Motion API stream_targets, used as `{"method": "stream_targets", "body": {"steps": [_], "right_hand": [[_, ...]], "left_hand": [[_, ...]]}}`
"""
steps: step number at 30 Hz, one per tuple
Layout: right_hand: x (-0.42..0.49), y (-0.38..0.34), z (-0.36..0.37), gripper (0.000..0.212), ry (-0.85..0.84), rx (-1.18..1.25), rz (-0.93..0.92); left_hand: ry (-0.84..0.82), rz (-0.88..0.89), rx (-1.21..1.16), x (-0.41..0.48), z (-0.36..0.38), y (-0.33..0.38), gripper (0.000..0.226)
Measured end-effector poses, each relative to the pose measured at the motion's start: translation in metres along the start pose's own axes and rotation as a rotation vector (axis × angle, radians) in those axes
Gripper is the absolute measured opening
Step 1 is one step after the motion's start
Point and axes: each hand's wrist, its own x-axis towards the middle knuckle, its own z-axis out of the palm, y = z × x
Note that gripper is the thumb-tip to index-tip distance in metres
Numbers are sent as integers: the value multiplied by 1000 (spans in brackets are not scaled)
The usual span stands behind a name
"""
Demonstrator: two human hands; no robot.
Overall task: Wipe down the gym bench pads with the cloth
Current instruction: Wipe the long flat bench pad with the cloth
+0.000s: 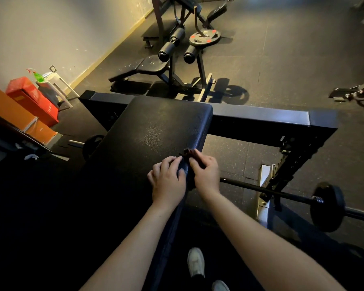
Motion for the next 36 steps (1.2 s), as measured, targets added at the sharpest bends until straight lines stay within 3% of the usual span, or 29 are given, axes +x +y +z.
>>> {"method": "stream_targets", "body": {"steps": [4, 13, 21, 28, 36], "right_hand": [[-5, 8, 3, 34, 19, -13, -22], [118, -29, 4, 37, 143, -37, 36], [87, -2, 0, 36, 62, -33, -32], [177, -28, 2, 37, 154, -93, -23], [140, -11, 2, 36, 93, -122, -121]], "left_hand": [[-6, -10, -16, 13, 3, 7, 40], [-23, 49, 55, 55, 13, 9, 45], [-63, 64, 9, 110, 21, 25, 43], [-41, 80, 24, 135, 30, 35, 44], [-57, 82, -44, 153, 32, 45, 42]]}}
